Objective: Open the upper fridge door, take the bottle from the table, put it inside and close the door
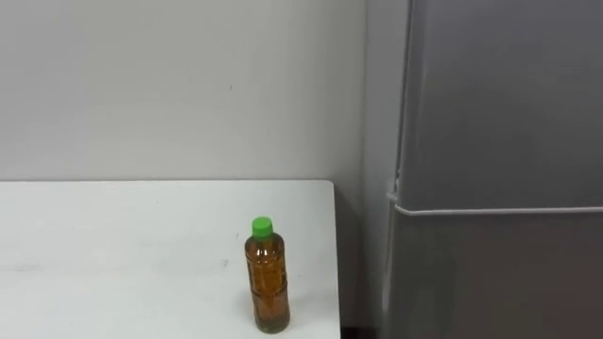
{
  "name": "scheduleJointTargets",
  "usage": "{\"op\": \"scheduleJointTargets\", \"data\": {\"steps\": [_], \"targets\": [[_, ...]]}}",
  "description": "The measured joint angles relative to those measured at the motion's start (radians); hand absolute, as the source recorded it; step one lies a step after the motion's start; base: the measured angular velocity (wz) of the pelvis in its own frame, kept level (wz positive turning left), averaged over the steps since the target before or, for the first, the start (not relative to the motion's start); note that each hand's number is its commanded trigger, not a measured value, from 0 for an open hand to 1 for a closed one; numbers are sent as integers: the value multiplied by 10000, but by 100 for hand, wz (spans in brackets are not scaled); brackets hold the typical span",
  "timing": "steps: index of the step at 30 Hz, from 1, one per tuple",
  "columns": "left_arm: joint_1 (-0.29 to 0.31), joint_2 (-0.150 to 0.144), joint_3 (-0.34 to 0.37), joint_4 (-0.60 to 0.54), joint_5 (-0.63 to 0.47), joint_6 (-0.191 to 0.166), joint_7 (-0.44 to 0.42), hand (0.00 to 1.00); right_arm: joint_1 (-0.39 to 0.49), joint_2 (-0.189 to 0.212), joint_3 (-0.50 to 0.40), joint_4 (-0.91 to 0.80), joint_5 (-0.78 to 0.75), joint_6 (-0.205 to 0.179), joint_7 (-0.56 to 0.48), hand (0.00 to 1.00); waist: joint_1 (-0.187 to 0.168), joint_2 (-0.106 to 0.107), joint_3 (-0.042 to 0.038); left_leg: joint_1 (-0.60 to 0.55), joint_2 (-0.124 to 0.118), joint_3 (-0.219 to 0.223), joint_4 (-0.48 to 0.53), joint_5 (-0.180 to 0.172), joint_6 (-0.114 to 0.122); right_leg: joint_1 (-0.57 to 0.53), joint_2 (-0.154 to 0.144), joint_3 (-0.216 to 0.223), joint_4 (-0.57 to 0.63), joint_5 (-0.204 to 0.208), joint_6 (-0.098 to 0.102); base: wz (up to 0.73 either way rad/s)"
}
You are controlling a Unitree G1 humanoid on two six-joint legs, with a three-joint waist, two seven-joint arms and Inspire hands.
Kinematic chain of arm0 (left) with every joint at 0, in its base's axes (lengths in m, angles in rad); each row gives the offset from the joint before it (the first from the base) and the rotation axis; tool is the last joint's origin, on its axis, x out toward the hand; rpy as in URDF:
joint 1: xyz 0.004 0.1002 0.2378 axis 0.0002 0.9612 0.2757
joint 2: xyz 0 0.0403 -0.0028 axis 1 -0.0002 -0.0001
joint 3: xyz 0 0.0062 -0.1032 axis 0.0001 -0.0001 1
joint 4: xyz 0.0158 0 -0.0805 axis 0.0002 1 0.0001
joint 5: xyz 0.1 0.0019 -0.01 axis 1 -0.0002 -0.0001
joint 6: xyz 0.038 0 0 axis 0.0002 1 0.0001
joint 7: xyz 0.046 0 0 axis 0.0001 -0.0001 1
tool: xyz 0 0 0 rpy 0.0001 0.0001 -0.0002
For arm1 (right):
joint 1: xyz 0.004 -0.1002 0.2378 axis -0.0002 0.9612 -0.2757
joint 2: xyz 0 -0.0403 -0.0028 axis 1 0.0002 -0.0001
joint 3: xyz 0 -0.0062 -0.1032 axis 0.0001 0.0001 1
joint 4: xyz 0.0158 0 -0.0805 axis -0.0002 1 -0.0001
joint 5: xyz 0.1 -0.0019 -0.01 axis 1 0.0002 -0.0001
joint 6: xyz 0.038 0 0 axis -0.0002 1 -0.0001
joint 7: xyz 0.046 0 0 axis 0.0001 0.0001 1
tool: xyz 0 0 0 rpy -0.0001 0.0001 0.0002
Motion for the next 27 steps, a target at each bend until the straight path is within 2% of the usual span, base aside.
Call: {"op": "scheduleJointTargets", "data": {"steps": [6,9,12,17,20,22,27], "targets": [[-4,-1,32,-1226,-629,-18,713,0,130,-8,-86,-121,-66,-79,60,0,-3,9,-34,38,10,-50,-3,-1,-1,12,7,-50,38,1,1,0],[-61,15,90,-1806,-826,-326,840,0,131,-8,-337,-270,-399,-91,72,0,-3,83,-32,48,19,-58,-2,-1,1,6,5,-55,156,1,2,0],[-201,159,275,-2448,-888,-428,1004,0,180,-5,-484,-440,-400,-94,73,0,-5,87,-22,2,16,-70,-22,-4,6,-29,1,-50,166,-2,6,0],[-317,583,791,-3654,-878,-597,1471,0,293,8,-565,-447,-397,-94,63,0,15,108,-34,10,0,-62,22,1,9,-35,-4,-7,148,-5,9,0],[-317,678,952,-4548,-876,-761,1742,0,314,17,-564,-443,-388,-103,62,0,-2,114,-34,-28,-3,-75,72,1,11,-88,-12,-37,160,-5,9,0],[-318,680,960,-5012,-808,-816,1850,0,331,23,-556,-443,-360,-152,63,0,19,110,-35,-48,-3,-97,79,1,11,-95,-8,-46,162,-5,9,2],[-452,742,1059,-5960,137,-821,1903,0,363,11,-557,-448,-441,-222,59,0,20,133,-32,-125,-1,-101,97,0,10,-167,-5,-59,158,-3,7,0]]}}
